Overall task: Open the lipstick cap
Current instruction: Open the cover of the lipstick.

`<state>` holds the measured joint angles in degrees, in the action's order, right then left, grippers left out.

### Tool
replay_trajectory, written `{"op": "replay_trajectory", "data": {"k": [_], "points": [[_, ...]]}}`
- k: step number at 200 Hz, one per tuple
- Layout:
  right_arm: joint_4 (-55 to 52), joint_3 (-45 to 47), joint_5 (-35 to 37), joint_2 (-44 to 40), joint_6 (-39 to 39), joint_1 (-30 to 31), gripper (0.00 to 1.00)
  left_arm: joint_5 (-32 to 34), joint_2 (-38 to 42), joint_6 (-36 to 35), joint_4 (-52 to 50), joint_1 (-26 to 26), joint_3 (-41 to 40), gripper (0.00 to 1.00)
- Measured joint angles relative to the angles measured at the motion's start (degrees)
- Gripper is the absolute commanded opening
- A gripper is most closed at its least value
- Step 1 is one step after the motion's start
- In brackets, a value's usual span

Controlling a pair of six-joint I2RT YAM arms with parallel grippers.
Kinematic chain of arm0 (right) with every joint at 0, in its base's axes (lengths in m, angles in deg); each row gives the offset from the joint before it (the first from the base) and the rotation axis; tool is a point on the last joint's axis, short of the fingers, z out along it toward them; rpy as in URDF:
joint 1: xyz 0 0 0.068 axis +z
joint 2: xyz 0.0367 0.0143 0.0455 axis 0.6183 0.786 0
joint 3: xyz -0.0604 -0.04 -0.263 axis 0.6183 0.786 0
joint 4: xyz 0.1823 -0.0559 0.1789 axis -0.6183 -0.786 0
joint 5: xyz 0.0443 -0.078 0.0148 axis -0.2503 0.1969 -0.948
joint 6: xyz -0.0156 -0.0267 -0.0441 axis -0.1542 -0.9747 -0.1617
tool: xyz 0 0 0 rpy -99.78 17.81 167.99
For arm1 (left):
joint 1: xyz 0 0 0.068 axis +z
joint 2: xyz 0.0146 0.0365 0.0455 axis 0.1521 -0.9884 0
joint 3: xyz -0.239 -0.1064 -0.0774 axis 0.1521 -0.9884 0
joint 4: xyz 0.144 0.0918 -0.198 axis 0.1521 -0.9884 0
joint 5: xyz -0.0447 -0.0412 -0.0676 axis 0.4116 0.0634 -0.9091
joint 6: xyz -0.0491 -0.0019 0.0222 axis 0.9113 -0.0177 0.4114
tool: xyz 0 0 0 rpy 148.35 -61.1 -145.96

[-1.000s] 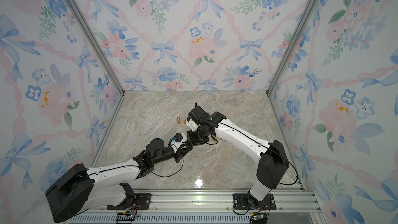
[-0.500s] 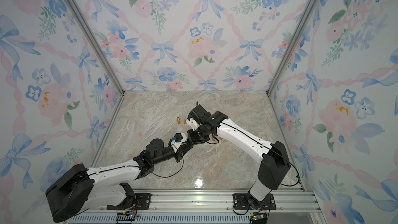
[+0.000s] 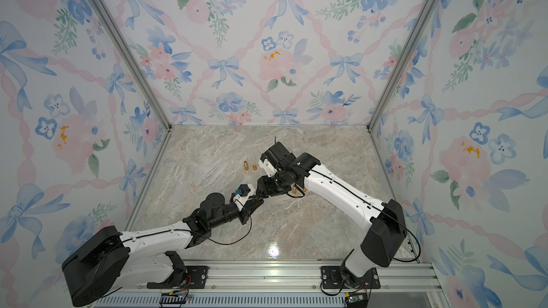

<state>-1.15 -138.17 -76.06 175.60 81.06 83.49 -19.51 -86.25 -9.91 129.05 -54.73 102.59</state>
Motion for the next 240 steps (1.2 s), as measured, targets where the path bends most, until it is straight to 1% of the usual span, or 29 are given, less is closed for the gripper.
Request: {"op": "replay_trajectory", "data": {"k": [16,31,60,81,125,187,240], "points": [[0.37,0.00,0.13,0.02,-0.02,0.02,0.51,-0.02,0.35,0.02,0.02,0.00,0.00,0.00],[0.79,-0.04,0.11,0.09,-0.24,0.02,0.44,-0.02,0.66,0.02,0.04,0.00,0.00,0.00],[1.64,-0.07,0.04,0.52,-0.24,0.02,0.39,-0.02,0.81,0.02,0.04,0.00,0.00,0.00],[2.19,-0.07,-0.13,0.94,-0.50,0.07,0.33,-0.02,0.81,0.04,0.04,0.00,0.00,0.00],[2.56,-0.07,-0.74,1.36,-1.79,0.15,0.23,-0.17,0.81,0.61,-0.02,0.00,0.00,0.00],[2.60,-0.07,-0.37,0.79,-2.14,0.11,0.18,0.02,0.94,0.92,0.31,-0.02,-0.04,0.00],[3.37,-0.07,-0.76,-2.82,-1.31,-0.52,0.17,0.00,2.34,0.81,2.82,-0.17,0.39,0.00]]}}
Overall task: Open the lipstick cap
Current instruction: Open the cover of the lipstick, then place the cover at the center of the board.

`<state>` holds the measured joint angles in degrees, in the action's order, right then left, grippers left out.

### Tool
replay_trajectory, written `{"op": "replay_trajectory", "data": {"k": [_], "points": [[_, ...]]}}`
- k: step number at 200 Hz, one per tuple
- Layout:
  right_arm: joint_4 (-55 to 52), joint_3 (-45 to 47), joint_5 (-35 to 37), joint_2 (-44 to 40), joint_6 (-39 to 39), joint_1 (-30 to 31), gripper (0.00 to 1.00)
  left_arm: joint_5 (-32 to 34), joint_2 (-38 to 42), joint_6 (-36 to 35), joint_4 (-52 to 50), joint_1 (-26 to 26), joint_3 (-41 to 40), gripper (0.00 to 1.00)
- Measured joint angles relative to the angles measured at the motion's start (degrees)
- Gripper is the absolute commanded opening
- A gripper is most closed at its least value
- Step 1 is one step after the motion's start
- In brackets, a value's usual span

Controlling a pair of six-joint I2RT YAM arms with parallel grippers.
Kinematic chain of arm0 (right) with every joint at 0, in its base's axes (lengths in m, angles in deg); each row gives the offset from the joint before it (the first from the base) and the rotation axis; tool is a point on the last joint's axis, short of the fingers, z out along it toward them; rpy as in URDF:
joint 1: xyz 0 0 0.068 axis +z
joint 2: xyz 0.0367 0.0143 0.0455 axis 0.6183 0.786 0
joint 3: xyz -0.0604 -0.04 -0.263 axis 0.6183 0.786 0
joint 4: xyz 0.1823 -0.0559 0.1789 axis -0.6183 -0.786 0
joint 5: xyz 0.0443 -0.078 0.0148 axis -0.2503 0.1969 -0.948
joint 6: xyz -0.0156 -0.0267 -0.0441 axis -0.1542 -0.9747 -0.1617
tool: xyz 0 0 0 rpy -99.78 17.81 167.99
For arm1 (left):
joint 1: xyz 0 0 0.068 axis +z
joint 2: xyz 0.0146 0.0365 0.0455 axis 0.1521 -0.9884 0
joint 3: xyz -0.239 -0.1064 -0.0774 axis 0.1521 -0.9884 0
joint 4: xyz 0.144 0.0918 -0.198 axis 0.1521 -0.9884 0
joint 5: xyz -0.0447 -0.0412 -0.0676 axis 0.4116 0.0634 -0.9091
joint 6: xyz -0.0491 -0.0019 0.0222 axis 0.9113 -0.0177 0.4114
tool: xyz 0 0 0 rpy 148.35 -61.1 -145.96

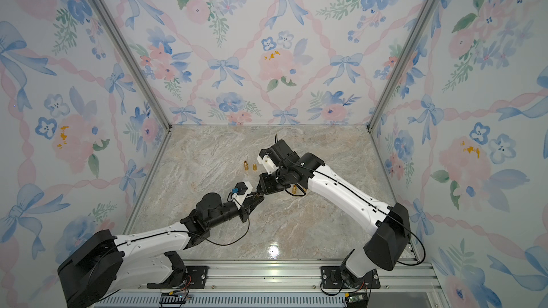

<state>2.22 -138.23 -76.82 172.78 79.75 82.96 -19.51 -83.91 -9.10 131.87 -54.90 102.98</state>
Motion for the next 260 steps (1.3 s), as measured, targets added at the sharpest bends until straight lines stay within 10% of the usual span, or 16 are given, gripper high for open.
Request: {"op": "replay_trajectory", "data": {"k": [177,260], "points": [[3.04,1.99,1.42,-5.86,2.01,-4.57,0.18,2.84,2.58,-1.51,-13.31,2.12,0.68,0.00],[10.10,10.14,14.36,4.31,4.17,1.57,0.20,8.66,9.55,-1.33,-13.35,3.17,-1.97,0.00]]}}
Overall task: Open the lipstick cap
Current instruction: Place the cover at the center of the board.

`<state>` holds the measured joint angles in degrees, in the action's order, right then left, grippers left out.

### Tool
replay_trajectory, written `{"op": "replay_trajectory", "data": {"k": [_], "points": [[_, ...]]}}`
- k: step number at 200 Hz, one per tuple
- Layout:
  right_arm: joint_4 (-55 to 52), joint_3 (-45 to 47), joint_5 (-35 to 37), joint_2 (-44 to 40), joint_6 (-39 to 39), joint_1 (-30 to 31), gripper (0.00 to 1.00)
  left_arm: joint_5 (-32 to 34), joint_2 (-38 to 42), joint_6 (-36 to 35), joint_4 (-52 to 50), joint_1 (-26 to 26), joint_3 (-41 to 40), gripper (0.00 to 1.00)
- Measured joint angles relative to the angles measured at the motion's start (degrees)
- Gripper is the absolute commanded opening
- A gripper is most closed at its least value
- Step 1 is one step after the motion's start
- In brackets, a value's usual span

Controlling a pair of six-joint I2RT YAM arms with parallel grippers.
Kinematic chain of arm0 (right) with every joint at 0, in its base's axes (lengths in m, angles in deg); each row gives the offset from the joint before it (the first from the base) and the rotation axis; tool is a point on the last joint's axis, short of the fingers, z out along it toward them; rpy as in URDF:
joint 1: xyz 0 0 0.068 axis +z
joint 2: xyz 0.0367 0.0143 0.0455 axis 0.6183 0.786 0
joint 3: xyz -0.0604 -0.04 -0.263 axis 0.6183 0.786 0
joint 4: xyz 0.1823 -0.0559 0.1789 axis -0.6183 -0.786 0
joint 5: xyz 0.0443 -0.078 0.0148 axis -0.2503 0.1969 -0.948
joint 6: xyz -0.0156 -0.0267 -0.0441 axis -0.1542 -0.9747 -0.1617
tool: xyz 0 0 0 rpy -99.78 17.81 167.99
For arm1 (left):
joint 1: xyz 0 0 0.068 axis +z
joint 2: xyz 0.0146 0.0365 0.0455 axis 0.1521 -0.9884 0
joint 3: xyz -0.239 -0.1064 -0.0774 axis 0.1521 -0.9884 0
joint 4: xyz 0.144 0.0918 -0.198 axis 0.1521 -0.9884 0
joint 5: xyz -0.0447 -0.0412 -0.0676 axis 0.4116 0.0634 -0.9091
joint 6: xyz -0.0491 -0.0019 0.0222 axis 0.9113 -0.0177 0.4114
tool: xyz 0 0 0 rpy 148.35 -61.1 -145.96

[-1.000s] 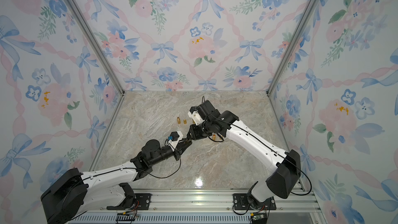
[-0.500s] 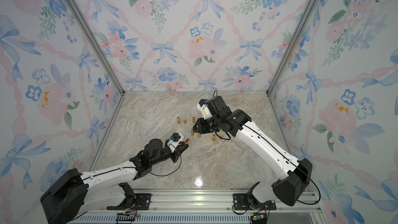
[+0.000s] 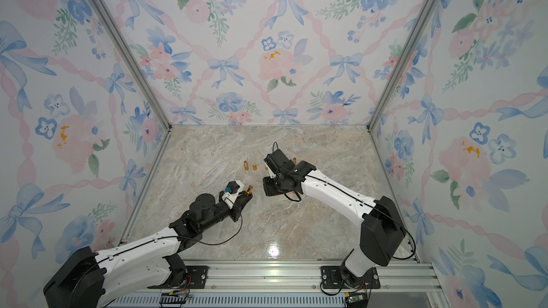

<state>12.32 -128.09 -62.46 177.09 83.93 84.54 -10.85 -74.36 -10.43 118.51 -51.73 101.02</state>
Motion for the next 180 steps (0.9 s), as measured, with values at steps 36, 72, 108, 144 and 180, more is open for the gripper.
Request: {"op": "replay_trajectory", "data": {"k": [36,72,108,144,180], "points": [[5.57,1.97,3.10,5.64,1.49,2.27,0.20,1.77,2.82,0.07,0.02,0.72,-1.20,0.00],[9.35,2.73,5.95,10.32,2.21,3.32,0.20,2.95,5.20,0.17,0.02,1.49,-2.54,0.00],[12.00,2.73,8.20,13.38,2.43,4.74,0.21,3.74,5.51,0.98,0.02,1.73,-2.91,0.00],[13.05,2.71,10.58,15.67,2.36,5.73,0.21,4.94,5.51,1.60,0.00,1.79,-3.10,0.00],[13.97,2.47,13.03,17.22,2.34,6.99,0.22,5.77,5.53,1.62,0.02,1.86,-3.34,0.00]]}}
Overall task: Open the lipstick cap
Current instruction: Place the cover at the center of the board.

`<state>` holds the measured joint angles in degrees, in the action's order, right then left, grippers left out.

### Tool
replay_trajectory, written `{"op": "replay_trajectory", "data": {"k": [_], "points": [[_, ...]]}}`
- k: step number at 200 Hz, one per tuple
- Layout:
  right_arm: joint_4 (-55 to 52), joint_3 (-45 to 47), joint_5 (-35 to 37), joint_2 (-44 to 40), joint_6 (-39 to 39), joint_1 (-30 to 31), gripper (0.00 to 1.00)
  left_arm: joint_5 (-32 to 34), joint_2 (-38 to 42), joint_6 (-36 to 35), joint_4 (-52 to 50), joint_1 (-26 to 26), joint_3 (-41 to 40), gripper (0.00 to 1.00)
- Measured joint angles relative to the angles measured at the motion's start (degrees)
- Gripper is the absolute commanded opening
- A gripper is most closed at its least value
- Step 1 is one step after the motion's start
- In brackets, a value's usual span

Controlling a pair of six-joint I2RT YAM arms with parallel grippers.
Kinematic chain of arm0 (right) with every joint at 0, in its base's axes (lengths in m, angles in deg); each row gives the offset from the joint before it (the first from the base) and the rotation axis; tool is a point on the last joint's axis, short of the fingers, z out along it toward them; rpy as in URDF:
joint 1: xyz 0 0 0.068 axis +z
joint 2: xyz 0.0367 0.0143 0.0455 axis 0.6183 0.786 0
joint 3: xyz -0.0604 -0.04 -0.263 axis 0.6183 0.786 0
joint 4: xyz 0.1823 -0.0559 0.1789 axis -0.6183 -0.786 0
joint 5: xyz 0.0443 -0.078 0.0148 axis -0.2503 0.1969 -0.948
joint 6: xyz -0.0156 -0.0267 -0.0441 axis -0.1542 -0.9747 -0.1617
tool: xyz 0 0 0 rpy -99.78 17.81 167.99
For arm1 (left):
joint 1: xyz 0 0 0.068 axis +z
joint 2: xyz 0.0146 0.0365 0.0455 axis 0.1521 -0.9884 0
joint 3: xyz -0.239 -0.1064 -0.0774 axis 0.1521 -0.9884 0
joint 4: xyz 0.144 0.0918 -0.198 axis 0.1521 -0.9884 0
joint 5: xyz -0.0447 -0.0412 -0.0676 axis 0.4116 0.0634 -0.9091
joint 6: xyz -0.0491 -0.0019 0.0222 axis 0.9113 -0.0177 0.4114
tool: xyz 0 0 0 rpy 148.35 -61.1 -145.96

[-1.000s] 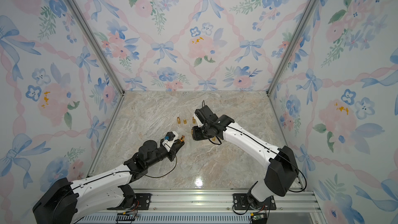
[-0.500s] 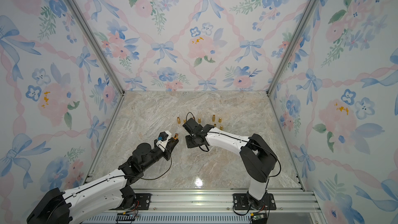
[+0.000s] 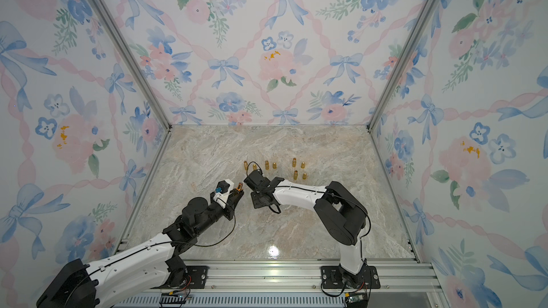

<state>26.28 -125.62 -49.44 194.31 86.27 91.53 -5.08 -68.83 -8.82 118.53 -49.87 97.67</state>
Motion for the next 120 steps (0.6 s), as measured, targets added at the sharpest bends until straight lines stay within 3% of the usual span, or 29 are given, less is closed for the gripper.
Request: {"op": "replay_trajectory", "data": {"k": [120], "points": [[-0.31,-0.09,2.38,-0.55,-1.03,1.14,0.51,0.39,0.33,1.31,0.04,0.37,-0.26,0.00]]}}
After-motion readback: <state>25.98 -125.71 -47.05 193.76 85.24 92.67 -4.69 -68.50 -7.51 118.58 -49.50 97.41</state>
